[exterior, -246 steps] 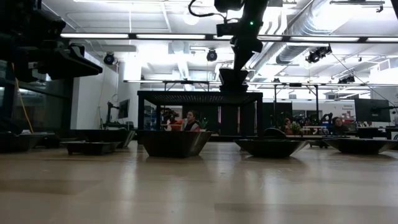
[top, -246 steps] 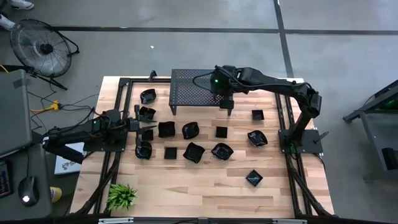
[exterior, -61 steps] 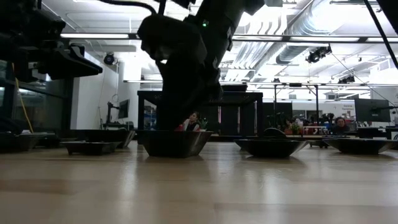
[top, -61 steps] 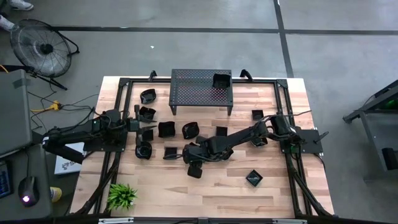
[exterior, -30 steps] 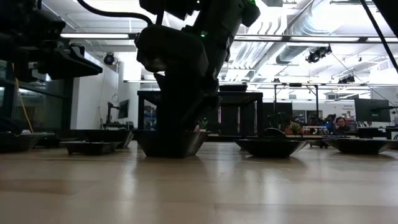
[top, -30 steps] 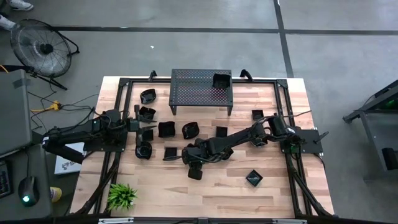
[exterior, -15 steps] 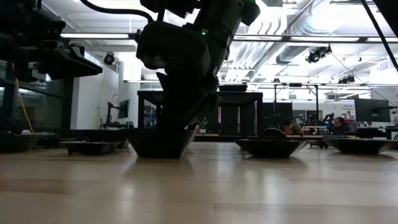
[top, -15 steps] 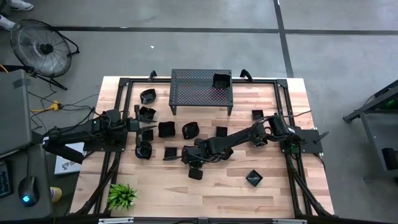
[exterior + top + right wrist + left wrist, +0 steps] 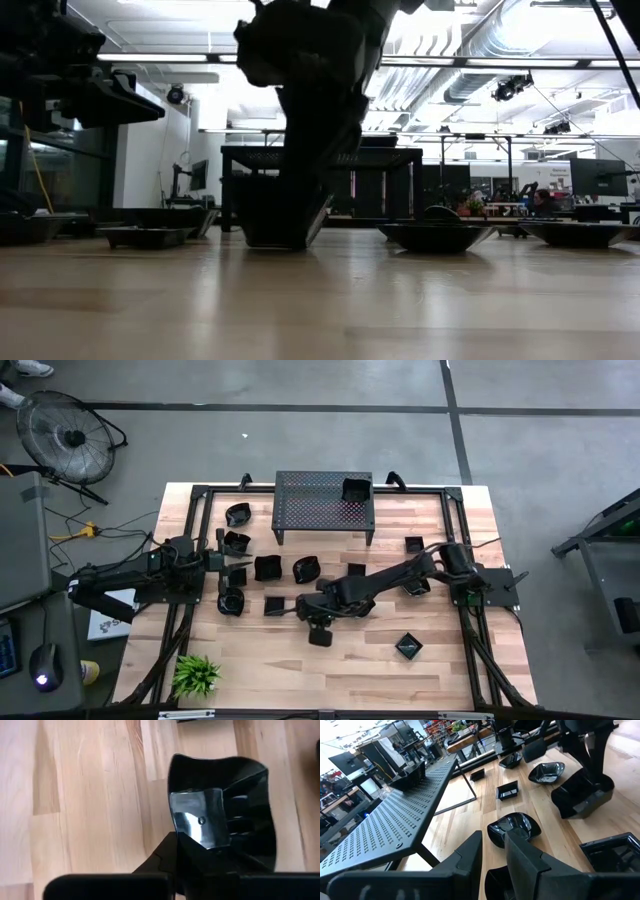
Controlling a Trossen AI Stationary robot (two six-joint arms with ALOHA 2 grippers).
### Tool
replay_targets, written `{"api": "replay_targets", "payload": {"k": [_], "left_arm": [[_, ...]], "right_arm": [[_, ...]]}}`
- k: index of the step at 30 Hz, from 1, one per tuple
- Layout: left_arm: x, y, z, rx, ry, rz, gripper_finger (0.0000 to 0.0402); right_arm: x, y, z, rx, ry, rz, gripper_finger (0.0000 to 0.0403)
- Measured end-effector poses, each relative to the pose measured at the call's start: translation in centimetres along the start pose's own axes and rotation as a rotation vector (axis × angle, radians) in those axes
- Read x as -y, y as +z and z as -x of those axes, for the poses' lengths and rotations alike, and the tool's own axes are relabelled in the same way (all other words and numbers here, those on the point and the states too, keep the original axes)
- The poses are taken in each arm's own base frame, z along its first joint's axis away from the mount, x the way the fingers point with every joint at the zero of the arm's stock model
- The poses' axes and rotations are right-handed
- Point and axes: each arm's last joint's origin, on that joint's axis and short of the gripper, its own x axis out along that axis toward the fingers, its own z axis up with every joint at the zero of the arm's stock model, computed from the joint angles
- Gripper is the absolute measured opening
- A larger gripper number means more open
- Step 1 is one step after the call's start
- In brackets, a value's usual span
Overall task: Pick & Place Mini shaped plates
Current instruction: Stack the black distorted square plate on top of the black distorted square plate on the shelf
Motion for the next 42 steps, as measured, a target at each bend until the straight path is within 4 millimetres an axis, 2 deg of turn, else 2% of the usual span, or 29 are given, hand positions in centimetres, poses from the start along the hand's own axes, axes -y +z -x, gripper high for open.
{"api": "replay_targets", "payload": {"k": [10, 18, 31, 36, 42], "left_arm": [[0.0, 0.0, 0.0, 0.0, 0.0, 0.0, 0.008], [0.0, 0.0, 0.0, 0.0, 0.0, 0.0, 0.008], [0.0, 0.0, 0.0, 0.0, 0.0, 0.0, 0.008], [0.0, 0.0, 0.0, 0.0, 0.001, 0.0, 0.008], [0.0, 0.0, 0.0, 0.0, 0.0, 0.0, 0.008]], "right_arm": [[0.5, -0.3, 3.3, -0.015, -0.094, 0.012, 0.0002], [2.2, -0.7, 8.2, -0.015, -0.218, 0.01, 0.0002], [6.5, -1.0, 18.2, 0.128, -0.348, 0.053, 0.0001], [8.5, -1.1, 20.6, 0.166, -0.393, 0.09, 0.0001], [11.1, -0.9, 21.8, 0.164, -0.505, 0.127, 0.0003]]}}
